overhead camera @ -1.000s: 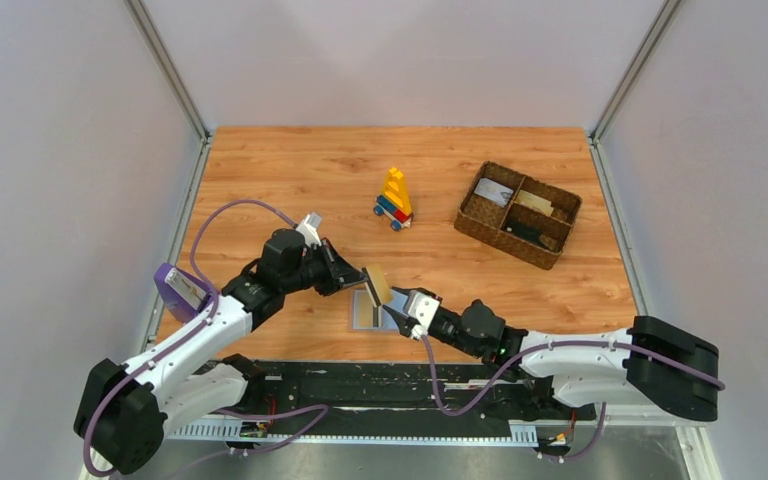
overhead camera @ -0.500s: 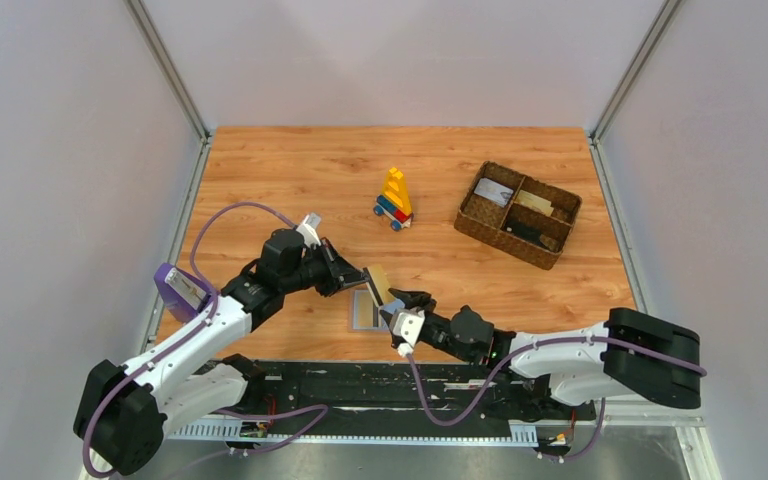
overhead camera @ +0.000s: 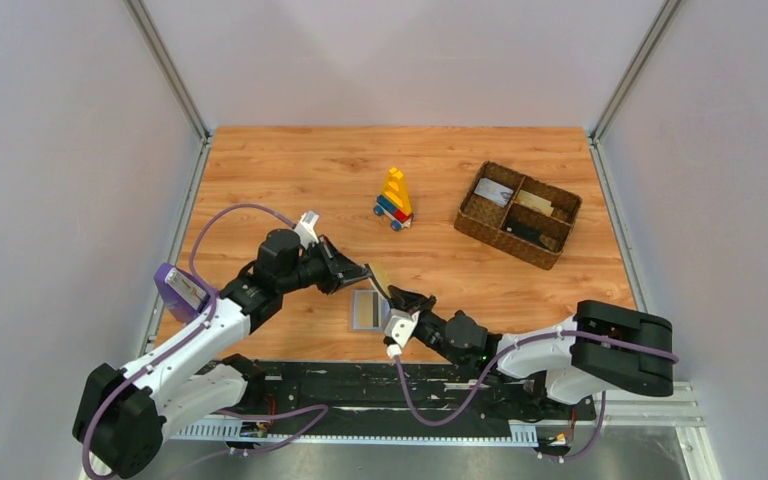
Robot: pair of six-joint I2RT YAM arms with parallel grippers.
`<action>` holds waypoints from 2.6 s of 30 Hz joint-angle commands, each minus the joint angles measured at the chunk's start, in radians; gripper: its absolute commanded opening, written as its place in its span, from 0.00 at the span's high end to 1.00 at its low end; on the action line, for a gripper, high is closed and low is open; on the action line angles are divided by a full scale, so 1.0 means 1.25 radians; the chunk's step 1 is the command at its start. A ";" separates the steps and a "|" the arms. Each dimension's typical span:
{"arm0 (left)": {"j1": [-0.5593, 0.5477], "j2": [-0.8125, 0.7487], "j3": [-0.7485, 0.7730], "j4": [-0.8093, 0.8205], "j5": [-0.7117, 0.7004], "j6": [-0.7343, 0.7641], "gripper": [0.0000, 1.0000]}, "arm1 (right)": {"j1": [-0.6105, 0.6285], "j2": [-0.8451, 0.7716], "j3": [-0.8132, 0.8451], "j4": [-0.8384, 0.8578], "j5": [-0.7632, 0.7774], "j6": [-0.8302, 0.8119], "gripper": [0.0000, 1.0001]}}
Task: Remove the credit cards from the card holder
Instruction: Place the credit card in the storage box.
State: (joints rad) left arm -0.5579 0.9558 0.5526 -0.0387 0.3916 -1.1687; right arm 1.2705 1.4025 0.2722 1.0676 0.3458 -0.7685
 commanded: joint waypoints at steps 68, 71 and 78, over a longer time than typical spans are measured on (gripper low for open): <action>0.003 0.081 0.379 -0.489 0.060 0.721 0.30 | -1.321 0.086 0.698 -1.109 -0.900 1.065 1.00; 0.003 0.071 0.375 -0.500 0.036 0.752 0.29 | -1.330 0.128 0.740 -1.132 -0.878 1.056 1.00; 0.003 0.070 0.365 -0.507 0.042 0.775 0.29 | -1.336 0.207 0.799 -1.159 -0.854 1.047 1.00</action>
State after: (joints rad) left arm -0.5503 1.0569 0.9939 -0.6525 0.4526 -0.2584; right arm -0.3916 1.6218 1.2102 -0.3569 -0.7486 0.5518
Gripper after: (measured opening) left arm 0.710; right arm 0.015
